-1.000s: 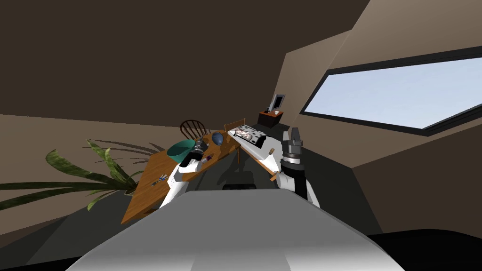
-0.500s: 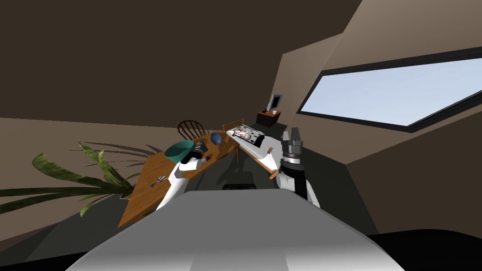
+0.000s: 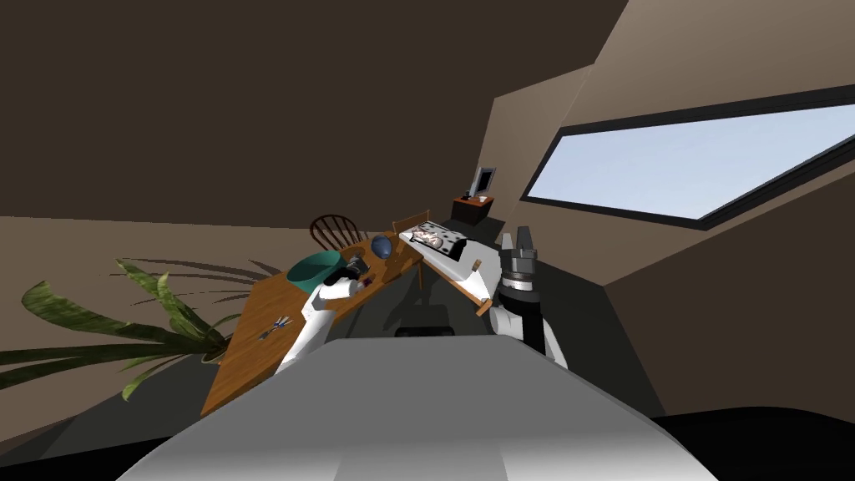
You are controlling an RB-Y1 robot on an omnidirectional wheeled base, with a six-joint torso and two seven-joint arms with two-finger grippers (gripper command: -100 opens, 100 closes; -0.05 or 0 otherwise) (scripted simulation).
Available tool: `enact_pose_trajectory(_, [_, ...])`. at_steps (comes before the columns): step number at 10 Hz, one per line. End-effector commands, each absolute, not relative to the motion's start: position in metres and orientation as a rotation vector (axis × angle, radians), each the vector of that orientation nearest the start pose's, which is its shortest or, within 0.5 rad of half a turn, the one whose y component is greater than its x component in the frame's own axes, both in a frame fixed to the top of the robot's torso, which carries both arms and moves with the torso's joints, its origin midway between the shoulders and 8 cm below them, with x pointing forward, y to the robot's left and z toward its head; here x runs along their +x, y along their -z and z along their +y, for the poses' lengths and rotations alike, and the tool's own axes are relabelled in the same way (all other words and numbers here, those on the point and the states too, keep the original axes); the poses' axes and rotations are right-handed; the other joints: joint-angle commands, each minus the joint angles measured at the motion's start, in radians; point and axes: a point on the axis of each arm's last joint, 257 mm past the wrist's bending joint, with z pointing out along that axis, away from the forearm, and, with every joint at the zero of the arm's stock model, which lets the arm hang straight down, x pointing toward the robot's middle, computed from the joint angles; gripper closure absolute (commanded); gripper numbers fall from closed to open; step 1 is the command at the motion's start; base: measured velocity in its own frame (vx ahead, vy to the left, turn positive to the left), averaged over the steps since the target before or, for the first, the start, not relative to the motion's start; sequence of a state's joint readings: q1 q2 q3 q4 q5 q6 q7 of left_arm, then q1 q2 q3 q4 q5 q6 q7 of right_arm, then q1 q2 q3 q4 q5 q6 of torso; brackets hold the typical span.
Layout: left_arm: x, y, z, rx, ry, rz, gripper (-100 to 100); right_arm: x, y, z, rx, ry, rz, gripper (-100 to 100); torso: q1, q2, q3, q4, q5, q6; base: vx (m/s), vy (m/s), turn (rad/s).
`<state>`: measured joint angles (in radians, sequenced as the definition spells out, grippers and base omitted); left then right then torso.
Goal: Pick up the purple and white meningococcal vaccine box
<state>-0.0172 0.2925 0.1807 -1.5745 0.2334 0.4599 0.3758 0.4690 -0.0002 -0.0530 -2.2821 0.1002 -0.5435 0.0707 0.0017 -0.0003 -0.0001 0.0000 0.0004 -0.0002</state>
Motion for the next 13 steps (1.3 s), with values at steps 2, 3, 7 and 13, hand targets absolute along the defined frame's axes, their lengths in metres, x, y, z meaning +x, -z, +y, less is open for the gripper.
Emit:
enact_pose_trajectory(2, [0.515, 0.321, 0.413, -1.96, 1.005, 1.08, -100, 0.337, -0.043, -0.278, 0.504, -1.147, 0.633, 0, 0.0, 0.0, 0.0, 0.0, 0.0, 0.0, 0.006, 0.023, -0.07])
enact_pose_trajectory(3, [0.512, 0.326, 0.413, -1.981, 0.987, 1.091, -100, 0.337, -0.043, -0.278, 0.504, -1.147, 0.633, 0, 0.0, -0.001, 0.0, 0.0, 0.0, 0.0, 0.009, 0.026, -0.04])
enact_pose_trajectory(7, [0.494, 0.369, 0.427, -2.148, 0.871, 1.092, -100, 0.337, -0.043, -0.278, 0.504, -1.147, 0.633, 0, 0.0, -0.001, -0.001, 0.0, 0.0, 0.0, 0.016, 0.028, -0.063])
enact_pose_trajectory(13, [0.454, 0.429, 0.442, -2.394, 0.678, 1.077, -100, 0.337, -0.043, -0.278, 0.504, -1.147, 0.633, 0, 0.002, -0.002, -0.001, 0.0, 0.0, 0.0, 0.026, 0.039, -0.066])
